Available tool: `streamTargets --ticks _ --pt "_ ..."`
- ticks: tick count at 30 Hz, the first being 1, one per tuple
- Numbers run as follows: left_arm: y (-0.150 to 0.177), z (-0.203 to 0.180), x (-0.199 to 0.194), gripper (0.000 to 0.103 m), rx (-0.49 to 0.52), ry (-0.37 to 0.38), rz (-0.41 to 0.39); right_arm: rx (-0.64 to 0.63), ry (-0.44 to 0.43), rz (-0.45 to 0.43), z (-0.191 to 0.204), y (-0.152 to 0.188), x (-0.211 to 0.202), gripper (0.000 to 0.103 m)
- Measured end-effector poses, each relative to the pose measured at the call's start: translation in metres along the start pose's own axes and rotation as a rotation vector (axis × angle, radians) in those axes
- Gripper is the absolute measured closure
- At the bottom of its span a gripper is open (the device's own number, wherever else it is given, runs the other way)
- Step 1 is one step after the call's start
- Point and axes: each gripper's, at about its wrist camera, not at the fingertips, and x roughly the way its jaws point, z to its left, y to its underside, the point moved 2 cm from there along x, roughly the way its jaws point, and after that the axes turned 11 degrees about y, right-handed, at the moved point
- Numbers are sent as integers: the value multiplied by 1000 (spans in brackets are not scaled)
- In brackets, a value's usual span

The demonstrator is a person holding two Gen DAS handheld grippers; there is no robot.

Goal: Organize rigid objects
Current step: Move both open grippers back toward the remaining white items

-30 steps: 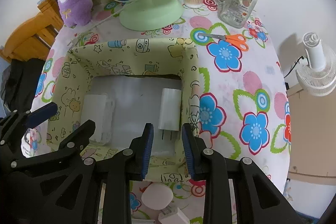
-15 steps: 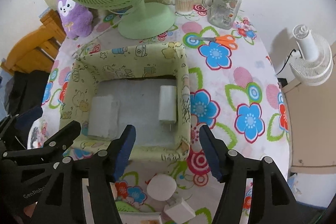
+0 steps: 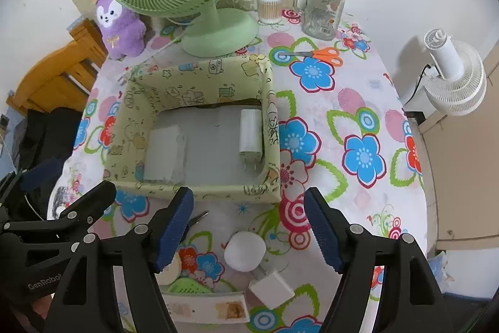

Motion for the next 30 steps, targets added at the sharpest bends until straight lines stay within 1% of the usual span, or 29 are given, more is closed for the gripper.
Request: streamTargets --ticks 3,8,15,22,30 --pt "6 0 -8 5 5 2 -11 3 3 -14 1 6 -9 25" --pt "18 1 -18 5 2 30 -14 14 9 -32 1 16 -22 22" --pt "32 -2 -28 5 30 44 -21 38 17 -54 1 31 -37 20" --pt "44 -4 -33 5 56 75 -22 63 28 -69 1 44 -46 20" --pt "60 -13 -29 5 88 109 1 80 30 -73 0 62 -48 20"
